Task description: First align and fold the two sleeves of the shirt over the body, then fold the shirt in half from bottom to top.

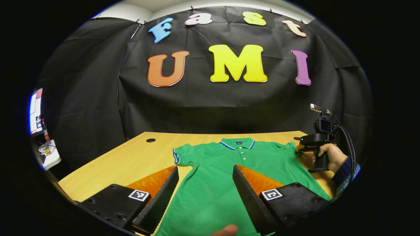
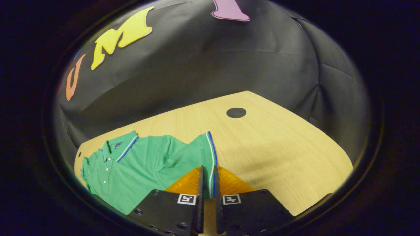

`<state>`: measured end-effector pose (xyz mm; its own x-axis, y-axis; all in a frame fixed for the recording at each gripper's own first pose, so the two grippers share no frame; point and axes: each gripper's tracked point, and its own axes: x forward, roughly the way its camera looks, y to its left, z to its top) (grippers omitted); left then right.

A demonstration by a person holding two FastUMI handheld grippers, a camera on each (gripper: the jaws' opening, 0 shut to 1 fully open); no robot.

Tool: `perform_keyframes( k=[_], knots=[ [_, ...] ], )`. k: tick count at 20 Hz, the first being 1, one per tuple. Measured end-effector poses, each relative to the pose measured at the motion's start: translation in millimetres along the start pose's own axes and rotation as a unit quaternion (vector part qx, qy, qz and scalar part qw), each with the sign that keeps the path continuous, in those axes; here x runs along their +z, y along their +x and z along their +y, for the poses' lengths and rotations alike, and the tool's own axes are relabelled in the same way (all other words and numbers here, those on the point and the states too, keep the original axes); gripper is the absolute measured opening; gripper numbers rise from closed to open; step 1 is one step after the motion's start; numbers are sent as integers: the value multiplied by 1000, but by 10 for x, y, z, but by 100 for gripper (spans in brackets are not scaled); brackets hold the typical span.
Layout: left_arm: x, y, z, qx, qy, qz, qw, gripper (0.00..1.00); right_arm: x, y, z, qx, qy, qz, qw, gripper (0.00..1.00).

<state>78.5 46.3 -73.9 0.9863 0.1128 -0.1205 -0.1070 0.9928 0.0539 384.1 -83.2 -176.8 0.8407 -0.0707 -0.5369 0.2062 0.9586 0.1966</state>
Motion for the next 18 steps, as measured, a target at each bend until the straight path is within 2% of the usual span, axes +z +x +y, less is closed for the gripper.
perform_keyframes(
  k=[3,4,6,13,18],
  knots=[
    [3,-3,12,4,1,1,1000,100,-7,13,42,-2,-27,-3,1000,15],
    [9,1,18,6,3,-1,1000,100,18,14,45,3,-27,-4,1000,3],
    [36,15,27,7,6,-8,1000,100,24,-12,54,9,-29,-6,1000,0],
    [111,-16,148,25,11,-22,999,100,278,-306,405,39,-126,-81,988,0],
    [110,8,233,35,-5,-20,999,100,188,-441,1013,90,-173,-104,975,1]
  ],
)
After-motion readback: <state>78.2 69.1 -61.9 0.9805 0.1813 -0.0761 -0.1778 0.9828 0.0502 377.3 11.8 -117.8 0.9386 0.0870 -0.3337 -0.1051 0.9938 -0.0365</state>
